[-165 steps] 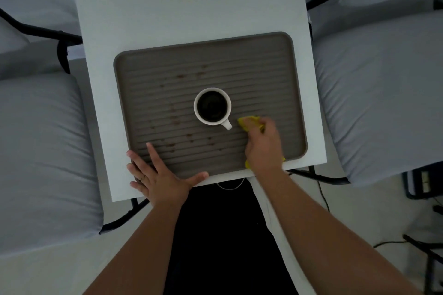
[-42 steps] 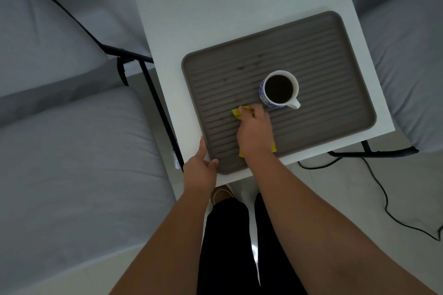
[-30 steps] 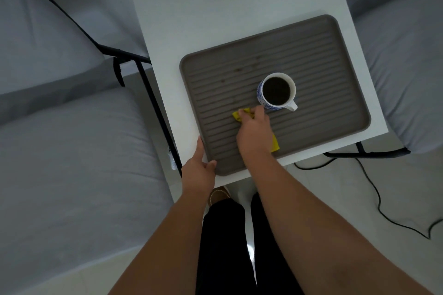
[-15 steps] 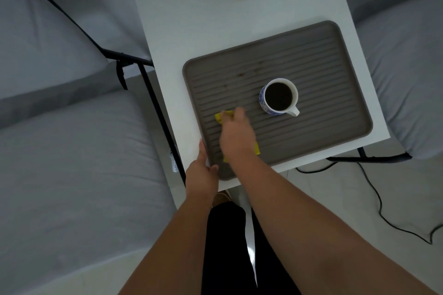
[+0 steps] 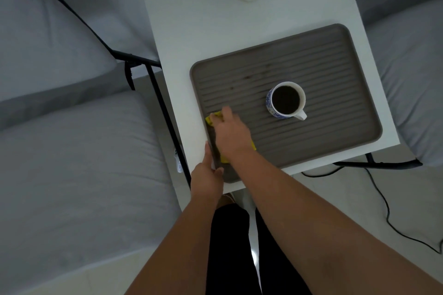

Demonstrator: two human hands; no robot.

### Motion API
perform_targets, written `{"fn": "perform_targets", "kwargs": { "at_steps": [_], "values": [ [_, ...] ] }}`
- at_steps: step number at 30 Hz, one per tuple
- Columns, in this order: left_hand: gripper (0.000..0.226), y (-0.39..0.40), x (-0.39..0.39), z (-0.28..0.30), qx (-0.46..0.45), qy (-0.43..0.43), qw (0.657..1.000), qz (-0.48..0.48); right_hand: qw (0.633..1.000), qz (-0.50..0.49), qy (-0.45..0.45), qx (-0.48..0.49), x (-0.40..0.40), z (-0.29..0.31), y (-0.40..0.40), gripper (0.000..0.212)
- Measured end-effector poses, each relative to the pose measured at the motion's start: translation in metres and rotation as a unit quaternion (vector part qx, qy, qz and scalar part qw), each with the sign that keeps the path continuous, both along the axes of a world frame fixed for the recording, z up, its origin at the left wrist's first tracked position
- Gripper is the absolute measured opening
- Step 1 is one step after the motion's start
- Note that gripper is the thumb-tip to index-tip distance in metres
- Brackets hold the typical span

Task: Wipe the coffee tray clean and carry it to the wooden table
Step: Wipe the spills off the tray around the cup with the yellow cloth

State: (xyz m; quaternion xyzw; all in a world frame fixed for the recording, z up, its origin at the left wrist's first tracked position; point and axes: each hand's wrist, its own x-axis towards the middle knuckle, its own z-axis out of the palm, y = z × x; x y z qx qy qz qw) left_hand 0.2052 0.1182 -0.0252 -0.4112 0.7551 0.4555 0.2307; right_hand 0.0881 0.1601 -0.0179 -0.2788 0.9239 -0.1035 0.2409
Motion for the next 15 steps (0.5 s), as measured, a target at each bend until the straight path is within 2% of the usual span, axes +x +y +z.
{"fn": "perform_targets", "kwargs": {
  "at_steps": [2, 5, 8, 10, 13, 15],
  "values": [
    [0.079, 0.0, 0.001, 0.0, 0.004, -0.001, 1.0, 0.007, 1.0, -0.023, 0.007, 0.002, -0.016, -0.006, 0.008, 0.05],
    [0.079, -0.001, 0.005, -0.004, 0.026, 0.003, 0.999, 0.038, 0.989, -0.148, -0.003, -0.007, -0.042, -0.011, 0.021, 0.05],
    [0.079, -0.001, 0.005, -0.006, 0.023, 0.006, 0.999, 0.034, 0.983, -0.181, 0.009, 0.003, -0.043, -0.007, 0.016, 0.048],
    [0.08, -0.001, 0.002, -0.005, 0.009, -0.002, 1.0, 0.018, 0.989, -0.151, -0.003, -0.005, -0.03, -0.002, 0.003, 0.048],
    [0.081, -0.001, 0.002, -0.004, 0.005, -0.006, 1.0, 0.007, 1.0, -0.014, -0.005, -0.015, -0.012, -0.003, -0.007, 0.045],
    [0.081, -0.001, 0.004, -0.006, 0.014, -0.002, 1.0, 0.017, 1.0, -0.008, 0.003, -0.014, -0.023, -0.008, 0.0, 0.047]
  ]
}}
